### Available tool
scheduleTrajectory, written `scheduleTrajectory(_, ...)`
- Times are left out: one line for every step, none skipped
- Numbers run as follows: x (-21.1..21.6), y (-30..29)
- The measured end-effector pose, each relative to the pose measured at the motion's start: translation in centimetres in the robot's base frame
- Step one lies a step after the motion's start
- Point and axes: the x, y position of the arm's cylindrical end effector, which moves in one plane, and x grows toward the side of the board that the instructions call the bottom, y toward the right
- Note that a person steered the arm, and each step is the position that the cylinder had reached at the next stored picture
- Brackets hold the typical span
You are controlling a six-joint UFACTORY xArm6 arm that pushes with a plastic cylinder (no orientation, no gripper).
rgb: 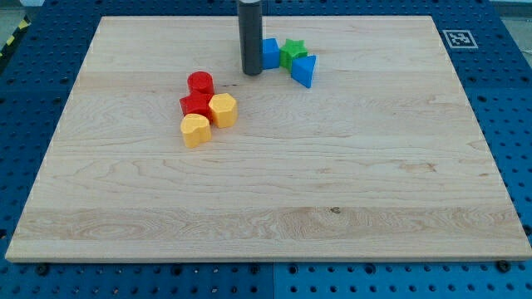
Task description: Push the blue triangle into a green star
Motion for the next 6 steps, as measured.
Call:
scheduleTrajectory(0.0,-0.1)
scheduleTrajectory(3.6,0.6)
scheduleTrajectory(5.9,4.6)
scheduleTrajectory(5.6,7.7)
scheduleTrajectory(3.7,8.7)
scheduleTrajectory(1.9,8.4)
